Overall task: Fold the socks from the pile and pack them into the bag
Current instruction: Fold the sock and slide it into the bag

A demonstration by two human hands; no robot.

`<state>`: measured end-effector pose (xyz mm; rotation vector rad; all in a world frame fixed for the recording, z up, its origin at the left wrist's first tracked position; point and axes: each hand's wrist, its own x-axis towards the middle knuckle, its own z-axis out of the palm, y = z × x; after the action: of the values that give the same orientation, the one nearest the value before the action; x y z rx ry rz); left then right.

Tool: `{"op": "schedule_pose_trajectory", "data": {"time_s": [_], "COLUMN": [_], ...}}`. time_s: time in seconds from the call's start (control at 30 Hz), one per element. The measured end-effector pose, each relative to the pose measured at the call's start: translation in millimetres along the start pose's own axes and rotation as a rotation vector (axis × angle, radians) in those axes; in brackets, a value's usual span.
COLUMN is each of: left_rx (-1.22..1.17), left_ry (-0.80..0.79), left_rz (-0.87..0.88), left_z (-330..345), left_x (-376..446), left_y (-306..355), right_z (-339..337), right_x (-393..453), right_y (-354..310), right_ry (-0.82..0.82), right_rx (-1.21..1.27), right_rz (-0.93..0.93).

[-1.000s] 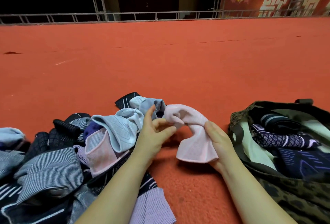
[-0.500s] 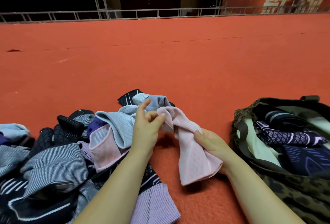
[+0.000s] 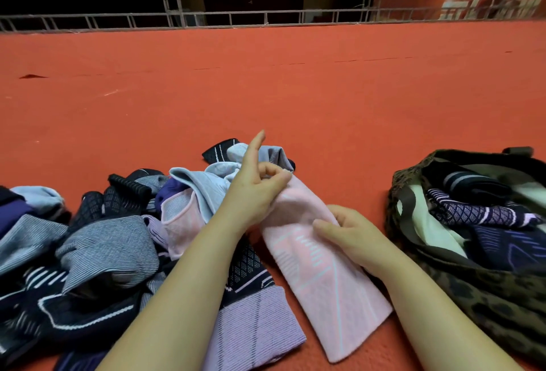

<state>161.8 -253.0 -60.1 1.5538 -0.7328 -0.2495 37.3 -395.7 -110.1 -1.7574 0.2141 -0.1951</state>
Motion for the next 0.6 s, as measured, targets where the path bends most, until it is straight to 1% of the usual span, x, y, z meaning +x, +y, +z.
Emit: {"op": "schedule_pose_trajectory", "data": {"time_s": [0.07, 0.17, 0.33, 0.4, 0.47, 0.6], "left_rx": [0.011, 0.139, 0.367, 0.379, 0.27, -0.166], "left_ry": [-0.048, -0.075, -0.104, -0.135, -0.164, -0.157], "left_rz": [-0.02, 0.021, -0.028, -0.012, -0.051, -0.243], "left_z": [0.6, 0.6, 4.5, 5.5, 3.9, -1.4], "left_x": [-2.2, -2.6, -1.4, -1.5, -1.1, 2.2], "left_y": [-3.3, -9.9, -19.8, -21.0, -22.3, -19.7], "right_z": [-0.2, -5.8, -8.0, -9.3, -10.1, -11.7], "right_x": [-0.4, 0.1, 2.4, 3.1, 3.5, 2.4], "right_y": [0.4, 0.5, -0.3, -1.0, -2.0, -2.5], "right_ry": [0.066, 0.135, 0.133, 0.114, 0.106, 0.082], "right_rx": [0.135, 0.284, 0.509, 0.567, 0.602, 0.603], "right_rz": [0.0, -0.02, -0.052, -0.067, -0.069, -0.062]}}
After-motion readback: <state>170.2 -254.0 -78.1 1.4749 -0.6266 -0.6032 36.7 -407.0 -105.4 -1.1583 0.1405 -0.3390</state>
